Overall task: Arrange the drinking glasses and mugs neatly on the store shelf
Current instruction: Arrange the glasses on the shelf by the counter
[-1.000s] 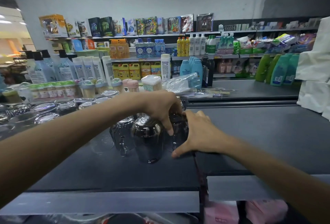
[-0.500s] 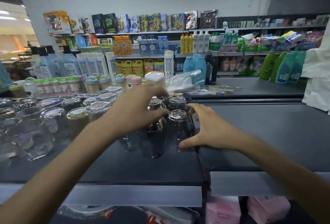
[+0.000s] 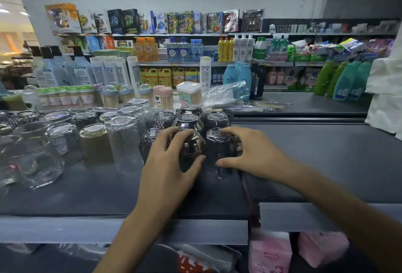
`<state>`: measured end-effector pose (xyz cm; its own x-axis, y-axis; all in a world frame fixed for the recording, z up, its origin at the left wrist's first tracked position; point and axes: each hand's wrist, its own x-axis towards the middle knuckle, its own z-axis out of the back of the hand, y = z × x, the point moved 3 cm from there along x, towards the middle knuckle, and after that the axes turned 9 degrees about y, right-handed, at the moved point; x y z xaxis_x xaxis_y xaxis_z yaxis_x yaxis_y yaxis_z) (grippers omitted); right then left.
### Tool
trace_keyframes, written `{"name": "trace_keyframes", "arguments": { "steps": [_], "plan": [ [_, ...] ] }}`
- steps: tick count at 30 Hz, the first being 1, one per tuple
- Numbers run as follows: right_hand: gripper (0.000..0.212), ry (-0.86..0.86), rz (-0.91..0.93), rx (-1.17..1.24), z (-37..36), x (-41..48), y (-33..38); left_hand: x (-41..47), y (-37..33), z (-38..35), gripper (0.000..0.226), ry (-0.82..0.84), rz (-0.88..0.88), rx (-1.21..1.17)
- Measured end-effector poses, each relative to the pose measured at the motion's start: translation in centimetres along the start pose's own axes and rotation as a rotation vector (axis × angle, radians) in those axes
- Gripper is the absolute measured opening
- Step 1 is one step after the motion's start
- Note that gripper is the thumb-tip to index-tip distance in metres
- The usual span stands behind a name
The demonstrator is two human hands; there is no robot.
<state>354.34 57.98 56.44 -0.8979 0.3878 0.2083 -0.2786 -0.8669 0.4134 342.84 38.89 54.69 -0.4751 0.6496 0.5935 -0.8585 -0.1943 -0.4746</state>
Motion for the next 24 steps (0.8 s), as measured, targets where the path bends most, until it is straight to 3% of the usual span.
{"name": "trace_keyframes", "arguments": {
  "steps": [14,16,19,21,24],
  "plan": [
    [0.093,0.023,-0.029,0.003,-0.1,-0.5,0.6,-0.6,-0.4,0.6,0.057,0.022,0.036,0.027],
    [0.083,0.041,-0.034,0.084,0.6,-0.5,0.7,-1.1,-1.2,1.0,0.054,-0.026,0.000,0.114],
    [0.051,-0.041,-0.069,0.138,3.2,0.5,-0.2,-2.1,-3.9,0.9,0.037,-0.095,-0.217,0.285],
    [0.042,-0.053,-0.082,0.064,4.2,2.2,-1.3,-2.4,-6.0,-0.5,0.032,-0.050,-0.339,0.368],
    [0.042,0.011,-0.068,-0.014,4.1,5.0,-2.6,-1.6,-7.9,-3.7,0.041,0.091,-0.371,0.446]
  ]
}}
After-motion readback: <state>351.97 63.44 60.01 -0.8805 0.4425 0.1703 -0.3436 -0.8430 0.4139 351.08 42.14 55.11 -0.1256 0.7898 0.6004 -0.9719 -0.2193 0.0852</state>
